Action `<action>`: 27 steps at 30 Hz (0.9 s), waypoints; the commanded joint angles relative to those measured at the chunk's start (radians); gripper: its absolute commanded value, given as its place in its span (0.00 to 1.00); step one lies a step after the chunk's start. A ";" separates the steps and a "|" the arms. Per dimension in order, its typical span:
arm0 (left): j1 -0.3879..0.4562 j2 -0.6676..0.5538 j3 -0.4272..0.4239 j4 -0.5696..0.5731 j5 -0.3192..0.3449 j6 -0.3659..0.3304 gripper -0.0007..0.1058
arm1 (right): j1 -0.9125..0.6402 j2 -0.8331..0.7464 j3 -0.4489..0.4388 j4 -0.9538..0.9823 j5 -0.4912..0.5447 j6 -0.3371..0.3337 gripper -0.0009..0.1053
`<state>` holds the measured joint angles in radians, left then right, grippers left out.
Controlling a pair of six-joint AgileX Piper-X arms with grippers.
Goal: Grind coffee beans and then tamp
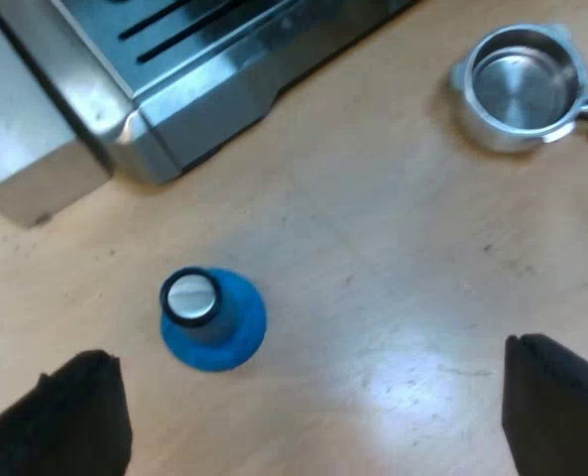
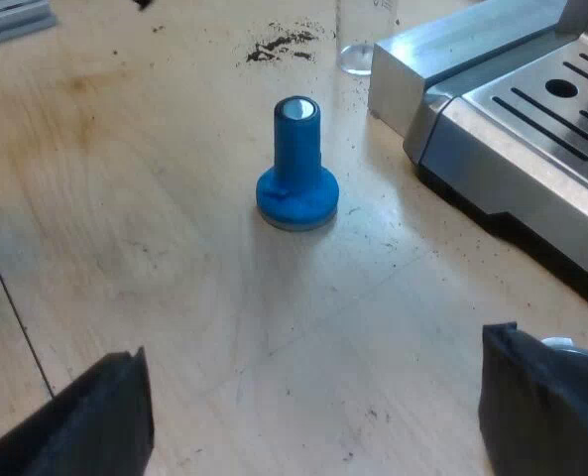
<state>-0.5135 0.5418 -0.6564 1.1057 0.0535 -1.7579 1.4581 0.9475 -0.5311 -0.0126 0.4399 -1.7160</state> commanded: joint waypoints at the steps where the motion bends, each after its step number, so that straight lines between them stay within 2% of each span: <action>1: 0.059 0.067 -0.007 0.003 -0.021 -0.001 0.74 | 0.002 -0.001 -0.002 -0.021 -0.003 -0.016 0.67; 5: 0.110 0.140 -0.007 -0.024 -0.021 0.018 0.74 | 0.002 -0.001 -0.002 -0.021 -0.003 -0.016 0.67; 8: 0.110 0.206 -0.007 -0.049 -0.021 0.057 0.74 | 0.002 -0.001 -0.002 -0.021 -0.003 -0.016 0.67; 27: 0.110 0.619 -0.007 -0.158 -0.035 0.084 0.74 | 0.002 -0.001 -0.002 -0.007 0.000 -0.009 0.67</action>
<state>-0.4028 1.1527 -0.6564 0.9636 0.0354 -1.6732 1.4581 0.9475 -0.5311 -0.0191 0.4399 -1.7160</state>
